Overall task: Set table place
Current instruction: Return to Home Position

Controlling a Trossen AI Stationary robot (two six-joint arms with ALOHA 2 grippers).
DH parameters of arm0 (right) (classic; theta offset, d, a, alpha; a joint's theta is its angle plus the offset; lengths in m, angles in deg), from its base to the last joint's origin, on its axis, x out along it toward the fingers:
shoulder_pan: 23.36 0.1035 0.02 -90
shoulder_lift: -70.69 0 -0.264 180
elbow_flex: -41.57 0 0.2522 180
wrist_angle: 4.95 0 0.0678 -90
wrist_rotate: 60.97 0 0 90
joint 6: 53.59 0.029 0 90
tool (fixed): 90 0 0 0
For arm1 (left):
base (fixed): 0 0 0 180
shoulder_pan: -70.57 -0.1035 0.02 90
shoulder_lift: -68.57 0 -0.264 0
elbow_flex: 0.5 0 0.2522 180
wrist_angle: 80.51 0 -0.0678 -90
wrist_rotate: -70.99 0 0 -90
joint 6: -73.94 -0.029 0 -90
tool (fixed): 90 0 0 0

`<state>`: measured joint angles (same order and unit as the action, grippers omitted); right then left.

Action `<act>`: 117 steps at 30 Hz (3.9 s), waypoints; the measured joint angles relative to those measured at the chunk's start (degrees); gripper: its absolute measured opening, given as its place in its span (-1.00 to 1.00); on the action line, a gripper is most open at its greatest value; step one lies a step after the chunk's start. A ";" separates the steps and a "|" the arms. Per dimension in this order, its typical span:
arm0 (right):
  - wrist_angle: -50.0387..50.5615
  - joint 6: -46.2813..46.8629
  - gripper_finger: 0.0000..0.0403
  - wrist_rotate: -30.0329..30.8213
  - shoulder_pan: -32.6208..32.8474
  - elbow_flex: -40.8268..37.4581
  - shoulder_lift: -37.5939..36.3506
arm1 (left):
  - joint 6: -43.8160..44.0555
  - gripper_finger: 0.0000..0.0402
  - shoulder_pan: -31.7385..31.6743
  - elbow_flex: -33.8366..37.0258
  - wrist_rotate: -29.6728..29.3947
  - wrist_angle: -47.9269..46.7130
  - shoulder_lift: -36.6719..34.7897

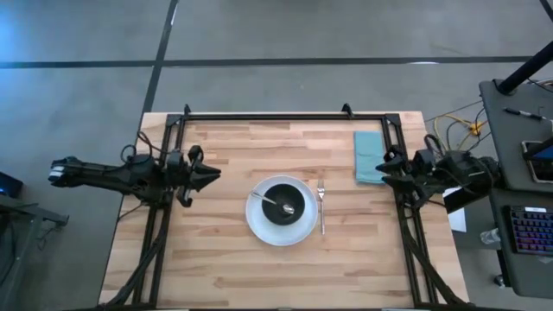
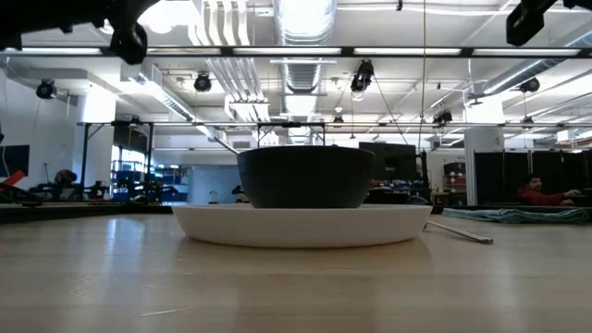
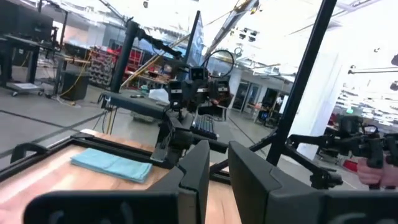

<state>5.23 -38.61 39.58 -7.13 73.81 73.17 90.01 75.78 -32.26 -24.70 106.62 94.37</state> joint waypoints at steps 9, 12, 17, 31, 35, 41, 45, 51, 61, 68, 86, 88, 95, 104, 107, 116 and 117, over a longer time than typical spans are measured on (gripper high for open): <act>-17.00 0.24 -0.15 0.02 0.00 -11.65 -0.96 | 1.43 -0.77 0.00 12.07 0.02 11.11 -6.78; -19.59 1.31 -0.15 0.01 0.00 -14.20 -1.00 | 3.02 -0.77 0.00 14.87 0.02 12.08 -9.02; -20.17 1.95 -0.15 0.02 0.00 -16.94 -0.96 | 5.20 -0.77 0.00 17.45 -0.27 7.71 -12.27; -6.96 9.67 -0.15 1.66 0.00 -17.97 -0.52 | 11.92 -0.77 0.00 17.55 -1.49 -9.56 -16.26; -6.14 9.63 -0.15 1.53 0.00 -17.97 -0.57 | 12.00 -0.77 0.00 17.55 -1.49 -9.99 -16.07; -9.38 1.64 -0.15 -5.54 0.00 -17.97 -0.83 | 12.01 -0.77 0.00 17.60 -1.51 -9.93 -16.07; -10.04 -2.48 -0.15 -7.64 0.00 -17.97 -0.89 | 12.07 -0.77 0.00 17.62 -1.51 -9.94 -15.69; -9.91 -7.70 -0.15 -7.74 0.00 -17.97 -0.89 | 12.13 -0.77 0.01 17.66 -1.78 -9.95 -15.41; -6.44 -7.97 -0.15 -3.71 0.00 -17.94 -0.52 | 12.11 -0.77 0.02 17.71 -2.74 -9.90 -15.34; -6.00 -7.14 -0.15 1.05 -0.02 -17.92 -0.52 | 12.09 -0.77 0.00 17.71 -2.74 -9.89 -15.21; -6.02 -4.48 -0.15 1.10 -0.02 -17.92 -0.52 | 12.07 -0.77 0.00 17.73 -2.71 -9.86 -15.06; -6.02 -4.48 -0.15 1.09 -0.01 -17.92 -0.52 | 12.07 -0.77 0.02 17.72 -2.70 -9.86 -15.06; -6.02 -4.48 -0.15 1.11 -0.02 -17.92 -0.52 | 12.07 -0.77 0.02 17.72 -2.69 -9.86 -15.06; -6.02 -4.48 -0.15 1.11 -0.01 -17.92 -0.52 | 12.04 -0.77 0.02 17.72 -2.69 -9.86 -15.06; -6.02 -4.48 -0.15 1.11 -0.01 -17.92 -0.52 | 12.05 -0.77 0.00 17.72 -2.69 -9.86 -15.06; -6.02 -4.48 -0.15 1.11 0.00 -17.92 -0.52 | 12.04 -0.77 0.00 17.71 -2.69 -9.86 -15.06; -6.02 -4.48 -0.15 1.11 -0.01 -17.92 -0.52 | 12.04 -0.77 0.00 17.71 -2.67 -9.85 -15.06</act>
<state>-0.79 -43.08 40.69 -7.14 55.89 72.65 102.06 75.78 -14.55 -27.37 96.77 79.31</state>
